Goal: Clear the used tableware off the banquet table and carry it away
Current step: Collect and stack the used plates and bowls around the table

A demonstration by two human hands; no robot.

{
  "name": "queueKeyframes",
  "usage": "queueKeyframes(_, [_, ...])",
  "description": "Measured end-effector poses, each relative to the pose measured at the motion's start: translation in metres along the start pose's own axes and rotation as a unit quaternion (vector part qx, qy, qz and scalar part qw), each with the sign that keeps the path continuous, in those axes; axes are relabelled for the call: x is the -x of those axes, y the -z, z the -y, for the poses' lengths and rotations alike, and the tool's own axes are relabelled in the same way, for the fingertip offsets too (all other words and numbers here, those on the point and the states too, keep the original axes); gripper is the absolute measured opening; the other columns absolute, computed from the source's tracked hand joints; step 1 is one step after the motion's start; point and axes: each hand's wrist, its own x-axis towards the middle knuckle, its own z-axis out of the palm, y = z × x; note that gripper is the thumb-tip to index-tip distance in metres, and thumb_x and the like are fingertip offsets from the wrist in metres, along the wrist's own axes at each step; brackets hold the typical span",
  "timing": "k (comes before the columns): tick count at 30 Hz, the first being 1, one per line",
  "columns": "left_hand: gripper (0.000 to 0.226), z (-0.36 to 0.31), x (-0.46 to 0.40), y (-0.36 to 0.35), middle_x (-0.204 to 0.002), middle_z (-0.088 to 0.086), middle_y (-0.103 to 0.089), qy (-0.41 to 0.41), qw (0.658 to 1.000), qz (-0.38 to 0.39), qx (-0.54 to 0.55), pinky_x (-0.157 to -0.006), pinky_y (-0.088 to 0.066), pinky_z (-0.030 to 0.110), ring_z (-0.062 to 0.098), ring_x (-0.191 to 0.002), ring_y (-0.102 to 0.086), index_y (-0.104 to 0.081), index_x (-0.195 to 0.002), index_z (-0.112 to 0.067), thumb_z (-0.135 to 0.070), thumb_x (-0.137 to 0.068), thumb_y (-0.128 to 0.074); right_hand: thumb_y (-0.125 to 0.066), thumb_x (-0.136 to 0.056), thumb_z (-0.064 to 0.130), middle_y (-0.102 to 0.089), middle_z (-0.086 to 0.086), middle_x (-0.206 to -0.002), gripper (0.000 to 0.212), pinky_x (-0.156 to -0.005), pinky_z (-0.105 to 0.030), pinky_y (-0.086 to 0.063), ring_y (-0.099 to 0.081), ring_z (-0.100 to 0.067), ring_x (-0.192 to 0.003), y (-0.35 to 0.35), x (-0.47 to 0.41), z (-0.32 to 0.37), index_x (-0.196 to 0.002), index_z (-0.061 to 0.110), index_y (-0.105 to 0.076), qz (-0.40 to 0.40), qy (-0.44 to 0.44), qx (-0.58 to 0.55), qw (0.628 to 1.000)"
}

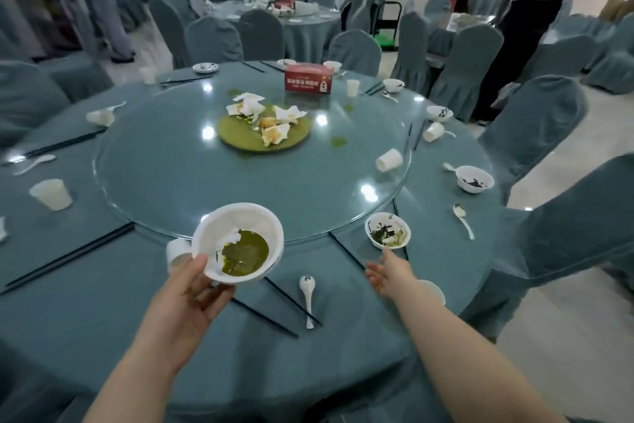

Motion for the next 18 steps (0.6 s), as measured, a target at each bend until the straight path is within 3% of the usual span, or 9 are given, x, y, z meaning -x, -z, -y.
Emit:
queueKeyframes(3, [0.029, 0.0, -0.015, 0.003, -0.107, 0.004, -0.071, -0.003, 0.999, -0.014, -0.034, -0.076, -0.059, 0.032, 0.019, -0.094, -0.067, -0.06, -0.119, -0.019, -0.025, -0.092, -0.053, -0.043, -0.099, 0.035, -0.063, -0.014, -0.086, 0.03, -0.041, -0.021, -0.039, -0.055, -0.022, -0.06, -0.013, -0.048, 0.013, -0.104, 0.007, -0.049, -0.005, -0.027, -0.018, 0.999])
queueKeyframes(5, [0.028, -0.002, -0.022, 0.008, -0.103, 0.002, -0.073, 0.0, 0.999, -0.029, -0.043, -0.078, -0.056, 0.033, 0.016, -0.087, -0.07, -0.062, -0.117, -0.018, -0.026, -0.091, -0.054, -0.041, -0.1, 0.036, -0.061, -0.011, -0.076, 0.03, -0.031, -0.013, -0.034, -0.055, -0.019, -0.054, -0.017, -0.073, 0.021, -0.106, 0.008, -0.05, -0.02, -0.037, -0.025, 0.999])
queueKeyframes(9, [0.025, -0.006, -0.029, 0.024, -0.091, 0.002, -0.074, 0.015, 0.997, -0.067, -0.037, -0.069, -0.06, 0.029, 0.017, -0.088, -0.067, -0.063, -0.109, -0.019, -0.032, -0.089, -0.055, -0.033, -0.098, 0.024, -0.056, -0.001, -0.04, 0.028, -0.033, -0.007, -0.025, -0.038, -0.008, -0.023, -0.015, -0.105, 0.027, -0.079, 0.015, -0.052, -0.053, -0.078, 0.029, 0.995])
queueKeyframes(13, [0.024, -0.001, -0.029, 0.033, -0.089, 0.001, -0.074, 0.027, 0.996, -0.079, -0.043, -0.069, -0.06, 0.031, 0.019, -0.094, -0.064, -0.063, -0.11, -0.019, -0.031, -0.091, -0.055, -0.037, -0.093, 0.017, -0.049, 0.0, -0.06, 0.02, -0.04, -0.017, -0.025, -0.035, -0.011, -0.045, -0.018, -0.105, 0.029, -0.078, 0.018, -0.05, -0.062, -0.069, 0.039, 0.995])
queueKeyframes(18, [0.018, 0.009, -0.022, 0.027, -0.093, -0.001, -0.074, 0.027, 0.997, -0.049, -0.061, -0.075, -0.059, 0.032, 0.013, -0.086, -0.07, -0.064, -0.107, -0.023, -0.027, -0.092, -0.055, -0.048, -0.093, 0.02, -0.041, 0.003, -0.054, 0.022, -0.035, -0.015, -0.021, -0.031, -0.01, -0.041, -0.031, -0.04, 0.016, -0.072, 0.015, -0.048, 0.079, 0.021, 0.051, 0.995])
